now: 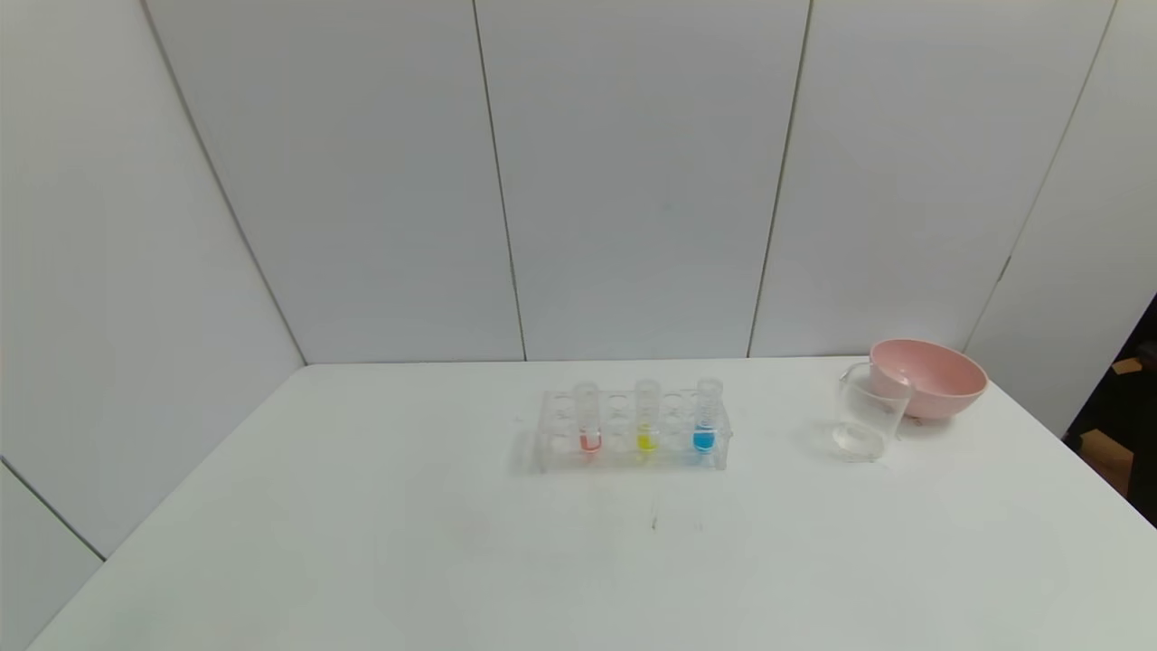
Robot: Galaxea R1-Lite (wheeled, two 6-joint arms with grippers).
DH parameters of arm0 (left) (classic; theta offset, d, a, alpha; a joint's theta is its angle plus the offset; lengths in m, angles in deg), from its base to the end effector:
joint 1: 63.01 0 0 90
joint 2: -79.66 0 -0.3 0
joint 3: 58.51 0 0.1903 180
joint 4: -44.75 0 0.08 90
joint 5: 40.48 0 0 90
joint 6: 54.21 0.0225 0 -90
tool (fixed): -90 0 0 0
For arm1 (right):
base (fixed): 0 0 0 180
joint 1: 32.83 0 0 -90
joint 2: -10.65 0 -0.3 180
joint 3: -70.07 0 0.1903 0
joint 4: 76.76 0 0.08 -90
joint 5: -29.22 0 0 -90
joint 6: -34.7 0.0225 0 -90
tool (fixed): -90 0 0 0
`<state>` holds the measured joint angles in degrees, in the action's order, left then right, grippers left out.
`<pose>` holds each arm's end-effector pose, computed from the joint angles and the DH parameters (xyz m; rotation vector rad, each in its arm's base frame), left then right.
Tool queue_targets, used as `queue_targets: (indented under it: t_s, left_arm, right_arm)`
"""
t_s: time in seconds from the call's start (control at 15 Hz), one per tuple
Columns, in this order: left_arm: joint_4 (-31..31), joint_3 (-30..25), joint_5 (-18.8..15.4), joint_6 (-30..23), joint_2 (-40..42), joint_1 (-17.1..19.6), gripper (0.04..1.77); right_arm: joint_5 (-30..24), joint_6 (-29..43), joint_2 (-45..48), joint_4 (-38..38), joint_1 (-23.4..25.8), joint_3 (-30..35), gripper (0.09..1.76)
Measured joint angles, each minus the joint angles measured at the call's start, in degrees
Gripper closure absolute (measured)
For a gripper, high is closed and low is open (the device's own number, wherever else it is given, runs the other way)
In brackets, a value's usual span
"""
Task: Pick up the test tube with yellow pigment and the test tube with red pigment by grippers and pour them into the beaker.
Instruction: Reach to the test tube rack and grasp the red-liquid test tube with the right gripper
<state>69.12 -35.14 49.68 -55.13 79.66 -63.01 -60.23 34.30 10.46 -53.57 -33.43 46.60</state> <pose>-0.0228 0.0001 0.0737 -0.0160 0.0174 0.0029 -0.0227 -0.0005 0.0764 -0.0070 -0.0016 0.0009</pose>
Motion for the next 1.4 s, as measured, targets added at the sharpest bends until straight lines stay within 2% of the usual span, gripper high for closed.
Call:
queue_targets:
  t_s: [0.4,0.67,1.13,1.4]
  left_arm:
    - [-0.01,0.00,0.00,0.00,0.00,0.00,0.09]
    - [-0.01,0.00,0.00,-0.02,0.00,0.00,0.09]
    - [0.00,0.00,0.00,-0.02,0.00,0.00,0.09]
    - [-0.01,0.00,0.00,0.00,0.02,0.00,0.09]
  right_arm:
    - [0.24,0.00,0.00,0.18,0.02,-0.11,0.14]
    - [0.38,-0.04,-2.27,0.91,0.00,-5.88,0.14]
    - [0.16,0.02,-16.07,-0.26,0.02,-16.47,0.14]
    - [0.10,-0.15,-28.06,-6.81,-0.24,-20.10,0.14]
